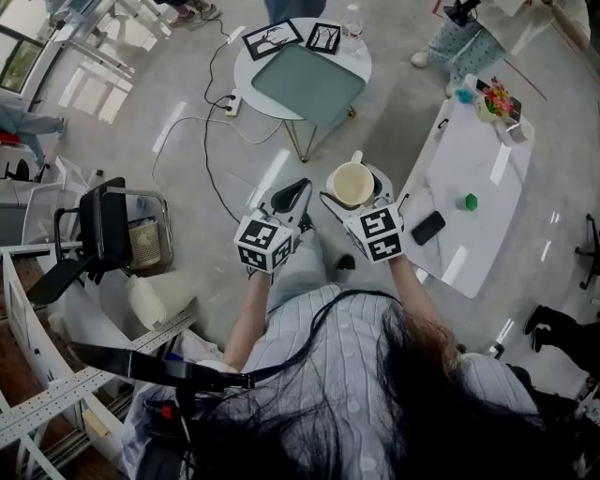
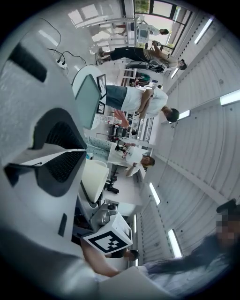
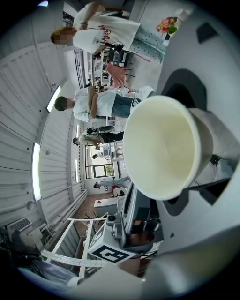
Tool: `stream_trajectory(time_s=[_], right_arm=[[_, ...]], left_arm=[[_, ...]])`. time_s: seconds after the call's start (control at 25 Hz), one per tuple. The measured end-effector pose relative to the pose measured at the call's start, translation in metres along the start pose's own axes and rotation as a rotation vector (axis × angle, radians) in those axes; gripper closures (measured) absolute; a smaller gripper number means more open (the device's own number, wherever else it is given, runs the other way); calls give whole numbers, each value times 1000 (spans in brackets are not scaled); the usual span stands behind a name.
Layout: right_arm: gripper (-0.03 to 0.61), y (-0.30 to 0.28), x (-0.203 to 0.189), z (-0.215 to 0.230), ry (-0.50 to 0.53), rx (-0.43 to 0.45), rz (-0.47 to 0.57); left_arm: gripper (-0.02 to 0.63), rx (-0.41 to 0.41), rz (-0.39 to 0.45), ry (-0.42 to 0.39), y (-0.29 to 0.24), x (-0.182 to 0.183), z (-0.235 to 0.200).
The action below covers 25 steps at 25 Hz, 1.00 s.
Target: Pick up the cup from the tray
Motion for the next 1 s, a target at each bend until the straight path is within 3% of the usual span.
stream_trajectory(time_s=[0.4,1.0], right_arm=[[146,55,-36,-26,-22,26,5],[146,95,-63,-45,-70,14,5]], left_arm=[[597,3,-19,-9,26,-28,59],[597,-8,-22,-11,41,-49,93]])
Point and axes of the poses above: the fingertips, and each gripper's own axes: y backward along the fingers, z to its right, x out of its top, the point moved 6 cm from there along y, backward along the fingers, and after that the axes turned 1 degree about y, right-handed, at the moved point
